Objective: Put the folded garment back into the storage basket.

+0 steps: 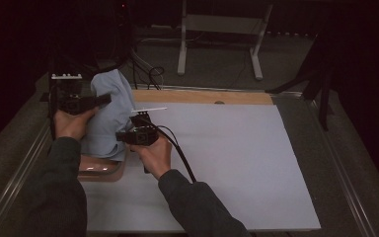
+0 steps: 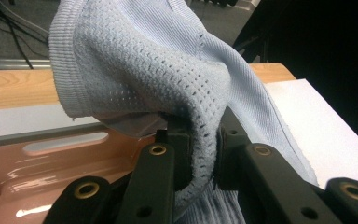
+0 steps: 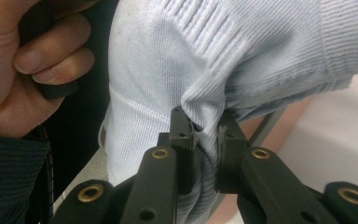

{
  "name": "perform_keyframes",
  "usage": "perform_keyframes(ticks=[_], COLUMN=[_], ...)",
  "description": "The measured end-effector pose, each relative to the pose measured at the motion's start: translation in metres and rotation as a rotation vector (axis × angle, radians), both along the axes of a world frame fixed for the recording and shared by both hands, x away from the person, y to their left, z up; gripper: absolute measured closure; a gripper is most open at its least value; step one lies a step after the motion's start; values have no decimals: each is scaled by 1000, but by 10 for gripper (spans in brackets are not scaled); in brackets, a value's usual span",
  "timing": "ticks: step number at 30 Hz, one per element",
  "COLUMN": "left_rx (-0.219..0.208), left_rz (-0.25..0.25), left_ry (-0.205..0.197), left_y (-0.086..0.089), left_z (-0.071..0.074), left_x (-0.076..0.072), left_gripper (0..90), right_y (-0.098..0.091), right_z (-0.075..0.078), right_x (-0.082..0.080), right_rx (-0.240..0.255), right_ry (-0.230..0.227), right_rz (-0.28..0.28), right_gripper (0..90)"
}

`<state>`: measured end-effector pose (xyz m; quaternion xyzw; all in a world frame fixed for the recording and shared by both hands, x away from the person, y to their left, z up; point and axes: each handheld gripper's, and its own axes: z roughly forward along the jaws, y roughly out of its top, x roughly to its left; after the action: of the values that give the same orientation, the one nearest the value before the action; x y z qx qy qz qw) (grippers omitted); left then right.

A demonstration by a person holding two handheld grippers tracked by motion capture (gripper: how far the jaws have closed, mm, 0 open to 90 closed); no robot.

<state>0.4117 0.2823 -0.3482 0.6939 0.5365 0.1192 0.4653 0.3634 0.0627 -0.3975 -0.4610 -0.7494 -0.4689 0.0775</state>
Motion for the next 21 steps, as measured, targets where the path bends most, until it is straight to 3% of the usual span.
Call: perform_keyframes(ticks=[21], left_rx=[-2], left_rz=[30], left_ry=[8], left_y=[12], left_z=[-8], left_x=[-2], left_gripper=[806], right_y=[14], right_z=[-8], right_x=[0], right_rx=[-19], right_ry=[0], right_rz=[9], right_gripper=[809])
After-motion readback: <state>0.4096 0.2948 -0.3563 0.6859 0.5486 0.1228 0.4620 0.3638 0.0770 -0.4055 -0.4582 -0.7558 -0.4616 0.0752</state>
